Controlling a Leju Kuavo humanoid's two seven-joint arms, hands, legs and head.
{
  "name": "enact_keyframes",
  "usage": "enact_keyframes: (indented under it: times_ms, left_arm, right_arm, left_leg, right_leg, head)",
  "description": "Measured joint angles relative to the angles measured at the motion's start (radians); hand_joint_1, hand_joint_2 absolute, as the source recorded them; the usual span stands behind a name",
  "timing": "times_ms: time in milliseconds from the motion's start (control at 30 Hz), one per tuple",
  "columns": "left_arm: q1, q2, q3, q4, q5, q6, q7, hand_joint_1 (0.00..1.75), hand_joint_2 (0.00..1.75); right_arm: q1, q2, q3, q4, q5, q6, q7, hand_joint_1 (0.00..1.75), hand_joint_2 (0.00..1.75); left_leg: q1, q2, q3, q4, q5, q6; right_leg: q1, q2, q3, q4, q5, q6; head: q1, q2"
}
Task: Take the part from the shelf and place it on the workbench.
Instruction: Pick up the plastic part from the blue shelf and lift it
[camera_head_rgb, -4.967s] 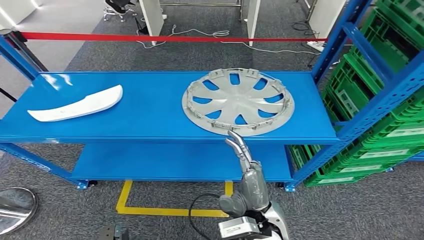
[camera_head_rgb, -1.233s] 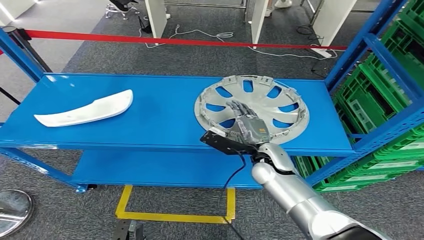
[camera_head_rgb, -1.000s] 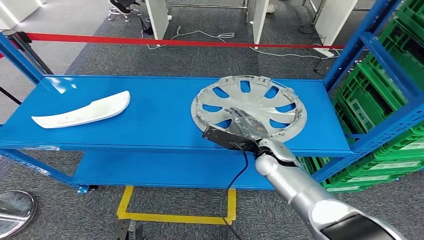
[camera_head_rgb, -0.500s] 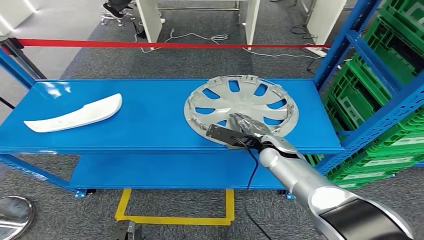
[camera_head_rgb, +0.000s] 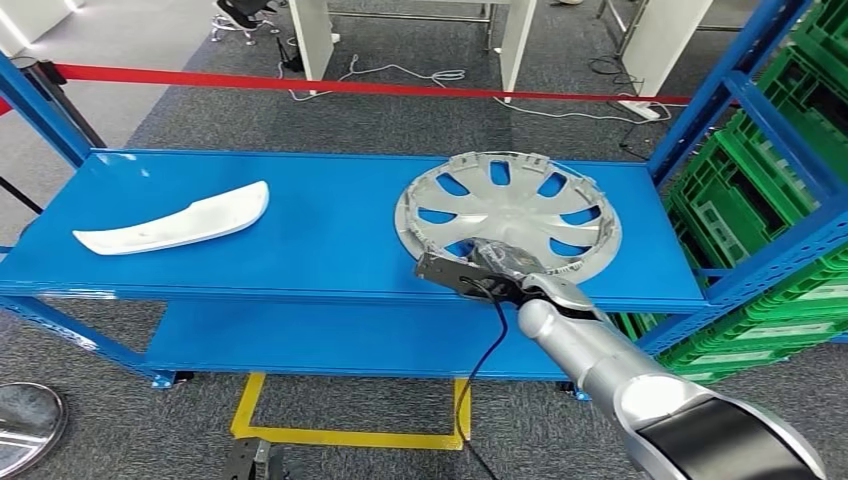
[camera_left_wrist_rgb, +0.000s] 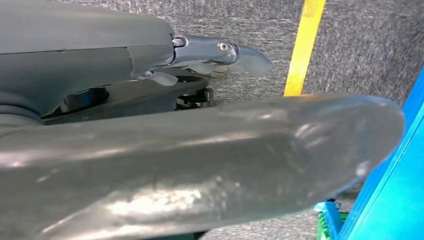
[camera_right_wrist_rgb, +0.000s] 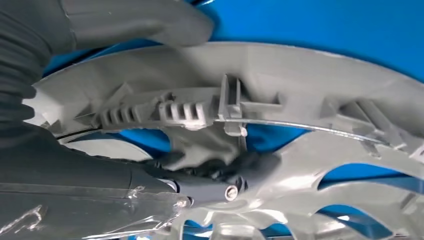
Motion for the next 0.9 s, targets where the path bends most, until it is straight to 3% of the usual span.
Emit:
enact_keyframes:
  times_ms: [100, 133, 233, 300, 367, 400, 433, 467, 567, 633, 700, 767, 800, 900]
  left_arm:
    - [0.002, 0.001, 0.001, 0.000, 0.002, 0.001, 0.000, 0.00, 0.00]
    - [0.003, 0.001, 0.001, 0.000, 0.002, 0.003, 0.000, 0.00, 0.00]
    - [0.004, 0.000, 0.001, 0.000, 0.004, 0.007, 0.000, 0.00, 0.00]
    - [0.004, 0.001, 0.001, 0.000, 0.005, 0.008, 0.000, 0.00, 0.00]
    - [0.005, 0.003, 0.002, 0.000, 0.006, 0.008, 0.000, 0.00, 0.00]
    - [0.006, 0.003, 0.002, 0.000, 0.006, 0.009, 0.000, 0.00, 0.00]
    - [0.007, 0.004, 0.002, 0.000, 0.007, 0.009, 0.000, 0.00, 0.00]
    - [0.008, 0.005, 0.002, 0.000, 0.007, 0.009, 0.000, 0.00, 0.00]
    - [0.007, 0.007, 0.002, 0.000, 0.008, 0.009, 0.000, 0.00, 0.00]
    - [0.006, 0.007, 0.002, 0.000, 0.010, 0.009, 0.000, 0.00, 0.87]
    - [0.006, 0.006, 0.003, 0.000, 0.013, 0.010, 0.000, 0.00, 1.75]
    - [0.006, 0.006, 0.003, 0.000, 0.015, 0.014, 0.001, 0.00, 1.75]
    - [0.006, 0.006, 0.003, 0.000, 0.016, 0.016, 0.002, 0.00, 1.75]
    - [0.006, 0.006, 0.004, 0.000, 0.023, 0.022, 0.010, 0.00, 1.75]
  right_arm:
    - [0.001, 0.000, 0.005, 0.008, 0.004, -0.005, -0.005, 1.75, 1.75]
    - [-0.002, 0.002, 0.007, 0.011, 0.005, -0.011, -0.007, 1.75, 1.31]
    - [-0.010, 0.015, 0.014, 0.016, 0.010, -0.030, -0.020, 1.75, 0.00]
    - [-0.011, 0.021, 0.016, 0.017, 0.011, -0.033, -0.025, 1.75, 0.00]
    - [-0.007, 0.024, 0.016, 0.018, 0.012, -0.034, -0.028, 1.75, 0.00]
    - [-0.005, 0.024, 0.016, 0.018, 0.013, -0.034, -0.030, 1.75, 0.00]
    - [-0.004, 0.024, 0.016, 0.018, 0.013, -0.035, -0.032, 1.75, 0.00]
    - [-0.004, 0.024, 0.017, 0.019, 0.013, -0.035, -0.034, 1.75, 0.00]
    - [-0.004, 0.025, 0.017, 0.019, 0.014, -0.035, -0.035, 1.75, 0.00]
    - [-0.005, 0.025, 0.017, 0.020, 0.013, -0.035, -0.036, 1.75, 0.00]
    - [-0.004, 0.026, 0.017, 0.021, 0.013, -0.036, -0.038, 1.75, 0.00]
    - [-0.004, 0.026, 0.017, 0.022, 0.013, -0.037, -0.041, 1.75, 0.00]
    - [-0.003, 0.026, 0.017, 0.022, 0.013, -0.038, -0.042, 1.75, 0.00]
    - [0.003, 0.026, 0.017, 0.023, 0.013, -0.043, -0.048, 1.75, 0.00]
  left_leg:
    - [0.000, -0.001, 0.000, 0.000, 0.000, 0.001]
    - [-0.002, -0.003, 0.001, 0.001, 0.000, -0.002]
    - [-0.003, -0.007, -0.001, 0.002, -0.002, -0.033]
    - [-0.002, -0.004, -0.031, 0.064, -0.044, -0.046]
    - [-0.002, -0.003, -0.093, 0.193, -0.107, -0.050]
    - [-0.002, -0.002, -0.118, 0.245, -0.124, -0.052]
    - [-0.002, -0.002, -0.129, 0.267, -0.121, -0.052]
    - [-0.002, -0.001, -0.121, 0.249, -0.100, -0.052]
    - [0.001, 0.001, -0.029, 0.067, -0.011, -0.052]
    - [0.000, 0.000, 0.001, 0.003, 0.000, -0.043]
    - [-0.001, -0.002, 0.002, -0.001, -0.003, -0.027]
    - [0.001, -0.001, 0.003, -0.002, -0.002, -0.014]
    - [0.002, 0.000, 0.003, -0.003, -0.001, -0.008]
    - [0.001, 0.000, 0.004, -0.003, -0.003, -0.002]
  right_leg:
    - [0.000, 0.000, -0.031, 0.066, -0.012, 0.000]
    - [0.001, 0.000, 0.002, 0.003, 0.017, -0.004]
    - [0.003, 0.001, 0.118, -0.231, 0.118, -0.037]
    - [0.000, 0.001, 0.119, -0.237, 0.125, -0.050]
    - [-0.001, 0.000, 0.118, -0.237, 0.125, -0.053]
    - [-0.001, -0.001, 0.117, -0.237, 0.124, -0.053]
    - [-0.001, -0.001, 0.117, -0.237, 0.124, -0.053]
    - [-0.001, -0.001, 0.117, -0.236, 0.124, -0.052]
    - [-0.001, 0.001, 0.118, -0.232, 0.120, -0.043]
    - [0.003, 0.004, 0.114, -0.229, 0.118, -0.032]
    - [0.003, 0.004, 0.113, -0.232, 0.119, -0.023]
    - [0.001, 0.002, 0.101, -0.209, 0.100, -0.013]
    - [0.001, 0.001, 0.082, -0.168, 0.076, -0.009]
    - [0.000, 0.000, -0.012, 0.027, -0.005, -0.003]
  head:
    - [0.000, 0.000]
    - [0.000, 0.000]
    - [-0.002, 0.000]
    - [-0.006, 0.000]
    - [-0.009, 0.000]
    - [-0.009, 0.000]
    - [-0.009, 0.000]
    - [-0.009, 0.000]
    - [-0.012, 0.000]
    - [-0.012, 0.000]
    - [-0.011, 0.000]
    - [-0.007, 0.000]
    - [-0.005, 0.000]
    - [0.000, 0.000]
